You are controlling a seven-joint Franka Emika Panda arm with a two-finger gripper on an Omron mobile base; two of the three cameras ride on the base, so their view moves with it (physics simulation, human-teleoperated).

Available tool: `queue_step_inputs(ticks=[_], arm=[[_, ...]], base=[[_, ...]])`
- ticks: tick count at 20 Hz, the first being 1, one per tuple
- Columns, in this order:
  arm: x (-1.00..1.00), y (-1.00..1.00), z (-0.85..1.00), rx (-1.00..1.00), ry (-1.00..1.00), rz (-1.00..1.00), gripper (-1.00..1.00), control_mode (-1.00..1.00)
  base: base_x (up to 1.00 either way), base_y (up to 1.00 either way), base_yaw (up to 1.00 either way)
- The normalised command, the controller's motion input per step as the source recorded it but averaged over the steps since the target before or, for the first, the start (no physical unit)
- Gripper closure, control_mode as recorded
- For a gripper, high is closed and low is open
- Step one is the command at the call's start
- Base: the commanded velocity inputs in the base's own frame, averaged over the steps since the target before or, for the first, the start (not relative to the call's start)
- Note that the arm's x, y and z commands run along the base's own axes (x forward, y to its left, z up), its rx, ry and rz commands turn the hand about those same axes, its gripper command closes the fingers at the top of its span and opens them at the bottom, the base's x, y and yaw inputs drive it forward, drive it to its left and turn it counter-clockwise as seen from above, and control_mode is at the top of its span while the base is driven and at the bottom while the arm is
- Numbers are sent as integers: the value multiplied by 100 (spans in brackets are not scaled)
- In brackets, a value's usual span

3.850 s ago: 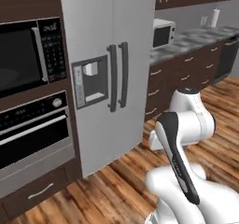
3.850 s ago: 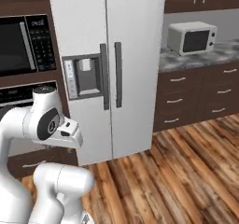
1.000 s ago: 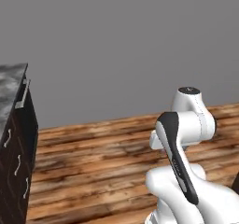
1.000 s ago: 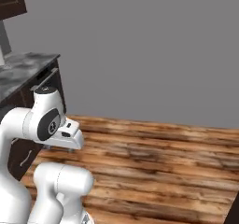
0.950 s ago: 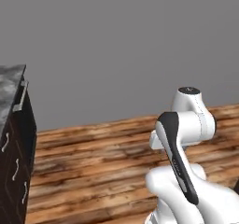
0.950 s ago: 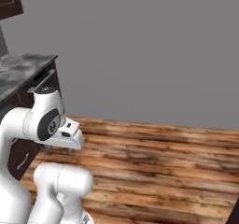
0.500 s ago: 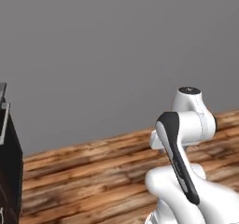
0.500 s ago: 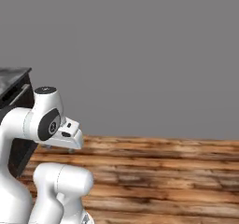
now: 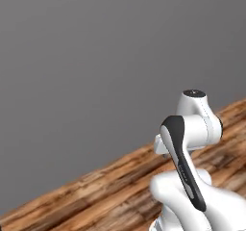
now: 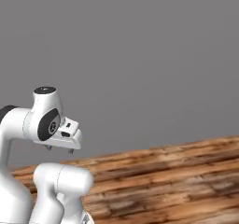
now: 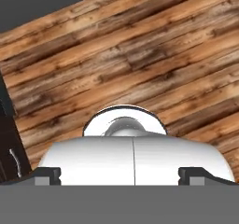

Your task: Four empty soda cans are scattered around the kitchen. Gather all the cans and cluster them next to the stove for recycling.

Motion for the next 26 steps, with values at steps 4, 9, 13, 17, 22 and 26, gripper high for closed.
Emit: queue_step_inputs(ticks=[4, 9, 13, 17, 22, 26], arm=[[0, 0, 0, 0, 0, 0, -100, 100], [0, 0, 0, 0, 0, 0, -100, 100], [0, 0, 0, 0, 0, 0, -100, 100], [0, 0, 0, 0, 0, 0, -100, 100], [0, 0, 0, 0, 0, 0, -100, 100], [0, 0, 0, 0, 0, 0, -100, 100]], base=[[100, 93, -50], [100, 93, -50], [100, 71, -56], [93, 36, -63], [91, 9, -61], [97, 0, -58]])
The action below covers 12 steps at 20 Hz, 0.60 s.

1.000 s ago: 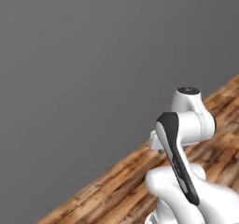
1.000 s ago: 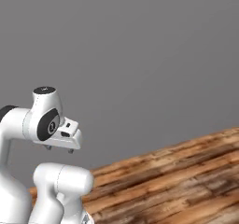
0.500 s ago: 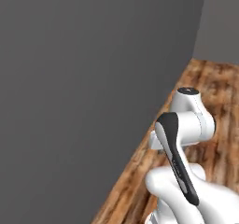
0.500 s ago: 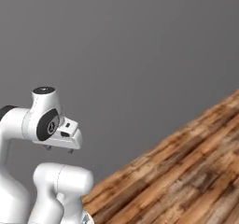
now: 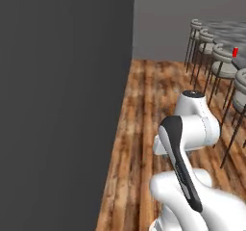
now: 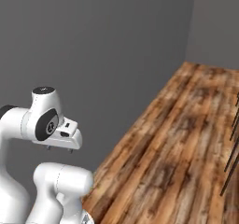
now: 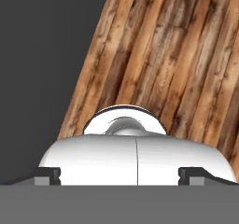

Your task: Four empty soda cans are scattered around the kitchen. Gather all the cans and cluster them next to the stove for recycling.

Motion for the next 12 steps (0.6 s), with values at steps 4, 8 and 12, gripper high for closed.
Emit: queue_step_inputs(ticks=[4, 8, 12], arm=[[0, 0, 0, 0, 0, 0, -100, 100], [0, 0, 0, 0, 0, 0, -100, 100], [0, 0, 0, 0, 0, 0, -100, 100]], base=[[100, 0, -49], [100, 17, -35], [100, 33, -33]])
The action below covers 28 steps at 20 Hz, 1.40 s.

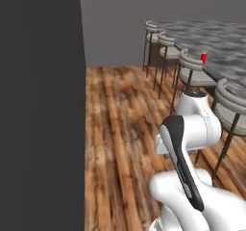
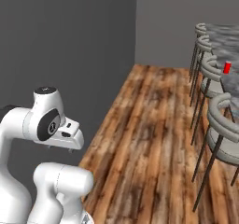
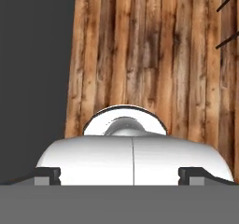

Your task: Four empty soda cans are scattered around the kitchen. Gather all the cans and cluster them next to the stove for recycling.

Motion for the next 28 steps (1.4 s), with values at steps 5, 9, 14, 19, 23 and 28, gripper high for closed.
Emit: queue_step_inputs(ticks=[5, 9, 14, 19, 23, 28], arm=[[0, 0, 0, 0, 0, 0, -100, 100], [0, 0, 0, 0, 0, 0, -100, 100], [0, 0, 0, 0, 0, 0, -100, 100], [0, 0, 0, 0, 0, 0, -100, 100], [0, 0, 0, 0, 0, 0, -100, 100], [0, 0, 0, 0, 0, 0, -100, 100]], base=[[100, 58, -30], [100, 61, -21], [100, 24, -23], [100, 22, -22], [100, 26, -22], [100, 29, -23]])
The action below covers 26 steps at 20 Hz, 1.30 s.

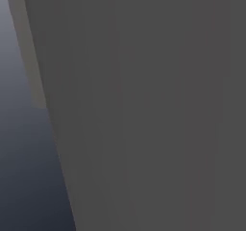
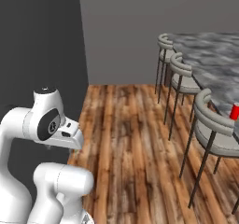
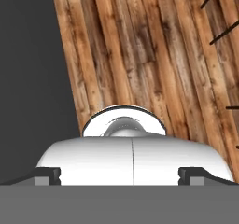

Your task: Four empty soda cans are scattered around the kitchen. Gather all the cans and cluster them next to the stove for recycling.

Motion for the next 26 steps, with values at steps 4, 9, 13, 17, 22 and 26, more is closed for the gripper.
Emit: queue_step_inputs(ticks=[4, 9, 13, 17, 22, 26], arm=[[0, 0, 0, 0, 0, 0, -100, 100], [0, 0, 0, 0, 0, 0, -100, 100], [0, 0, 0, 0, 0, 0, -100, 100], [0, 0, 0, 0, 0, 0, -100, 100], [0, 0, 0, 0, 0, 0, -100, 100], [0, 0, 0, 0, 0, 0, -100, 100]], base=[[100, 30, -27], [97, 42, -34], [84, 51, -42], [64, 52, -49], [17, 45, -49], [6, 64, -55]])
